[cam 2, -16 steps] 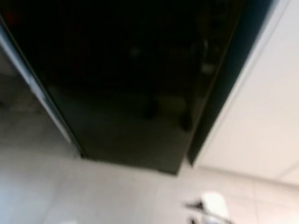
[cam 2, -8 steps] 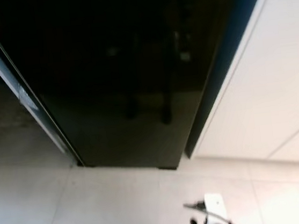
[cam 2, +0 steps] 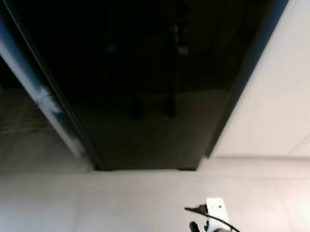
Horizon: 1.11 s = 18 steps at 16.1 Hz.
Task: Restocking fridge
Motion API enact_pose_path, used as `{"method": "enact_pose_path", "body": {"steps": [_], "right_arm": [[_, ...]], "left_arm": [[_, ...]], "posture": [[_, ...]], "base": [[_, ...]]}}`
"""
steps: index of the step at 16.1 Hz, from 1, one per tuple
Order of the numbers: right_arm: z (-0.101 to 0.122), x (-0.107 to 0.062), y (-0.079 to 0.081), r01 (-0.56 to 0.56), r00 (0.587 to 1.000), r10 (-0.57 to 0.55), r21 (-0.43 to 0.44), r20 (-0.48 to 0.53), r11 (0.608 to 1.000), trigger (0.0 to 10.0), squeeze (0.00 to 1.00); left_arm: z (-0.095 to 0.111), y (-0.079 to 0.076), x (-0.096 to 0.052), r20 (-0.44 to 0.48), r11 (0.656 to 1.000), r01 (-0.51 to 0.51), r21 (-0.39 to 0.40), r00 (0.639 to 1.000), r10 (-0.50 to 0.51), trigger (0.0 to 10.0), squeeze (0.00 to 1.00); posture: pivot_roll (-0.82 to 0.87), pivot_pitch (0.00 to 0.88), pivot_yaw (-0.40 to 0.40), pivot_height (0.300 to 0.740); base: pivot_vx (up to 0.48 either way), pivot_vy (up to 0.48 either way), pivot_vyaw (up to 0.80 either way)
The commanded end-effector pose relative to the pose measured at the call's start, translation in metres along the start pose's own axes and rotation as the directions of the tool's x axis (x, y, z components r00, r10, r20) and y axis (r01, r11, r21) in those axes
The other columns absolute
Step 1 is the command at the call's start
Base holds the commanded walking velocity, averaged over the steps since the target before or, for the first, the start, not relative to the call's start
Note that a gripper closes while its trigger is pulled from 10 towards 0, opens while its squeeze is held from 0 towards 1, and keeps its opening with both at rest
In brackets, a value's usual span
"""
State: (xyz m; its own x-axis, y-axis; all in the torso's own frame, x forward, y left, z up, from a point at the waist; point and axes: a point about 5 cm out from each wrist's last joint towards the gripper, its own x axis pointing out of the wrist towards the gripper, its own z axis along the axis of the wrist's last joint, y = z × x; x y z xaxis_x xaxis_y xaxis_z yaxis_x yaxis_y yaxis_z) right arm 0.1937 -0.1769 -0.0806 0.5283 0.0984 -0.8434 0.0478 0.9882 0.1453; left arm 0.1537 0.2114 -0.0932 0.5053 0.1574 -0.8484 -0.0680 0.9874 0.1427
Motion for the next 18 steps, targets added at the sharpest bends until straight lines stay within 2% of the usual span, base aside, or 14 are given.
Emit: {"method": "enact_pose_path", "body": {"steps": [1, 7, 9, 18], "right_arm": [[-0.0056, -0.0021, -0.0080, 0.020, 1.000, -0.020, 0.011, -0.013, 1.000, 10.0, 0.00], [-0.0068, -0.0022, -0.0082, 0.016, 1.000, -0.015, 0.020, -0.020, 1.000, 10.0, 0.00], [-0.0076, -0.0025, -0.0092, 0.010, 0.999, -0.010, -0.010, -0.039, 1.000, 10.0, 0.00], [-0.0089, -0.0029, -0.0097, 0.009, 1.000, -0.009, 0.003, -0.023, 1.000, 10.0, 0.00]], "left_arm": [[-0.0081, -0.0057, -0.0010, -0.034, 1.000, 0.018, -0.001, 0.999, -0.018, 10.0, 0.00], [-0.0090, -0.0060, -0.0012, -0.037, 1.000, 0.016, -0.008, 0.999, -0.016, 10.0, 0.00], [-0.0096, -0.0067, -0.0013, -0.038, 1.000, 0.016, -0.010, 0.999, -0.017, 10.0, 0.00], [-0.0119, -0.0070, -0.0018, -0.042, 1.000, 0.018, -0.008, 0.999, -0.018, 10.0, 0.00]], "posture": [[0.02, 0.142, -0.030, 0.740], [0.03, 0.139, -0.032, 0.740], [0.03, 0.138, -0.036, 0.740], [0.03, 0.117, -0.035, 0.740]], "base": [[0.000, 0.322, 0.00], [0.000, 0.358, 0.00], [0.000, 0.426, -0.80], [0.000, 0.423, 0.00]]}}
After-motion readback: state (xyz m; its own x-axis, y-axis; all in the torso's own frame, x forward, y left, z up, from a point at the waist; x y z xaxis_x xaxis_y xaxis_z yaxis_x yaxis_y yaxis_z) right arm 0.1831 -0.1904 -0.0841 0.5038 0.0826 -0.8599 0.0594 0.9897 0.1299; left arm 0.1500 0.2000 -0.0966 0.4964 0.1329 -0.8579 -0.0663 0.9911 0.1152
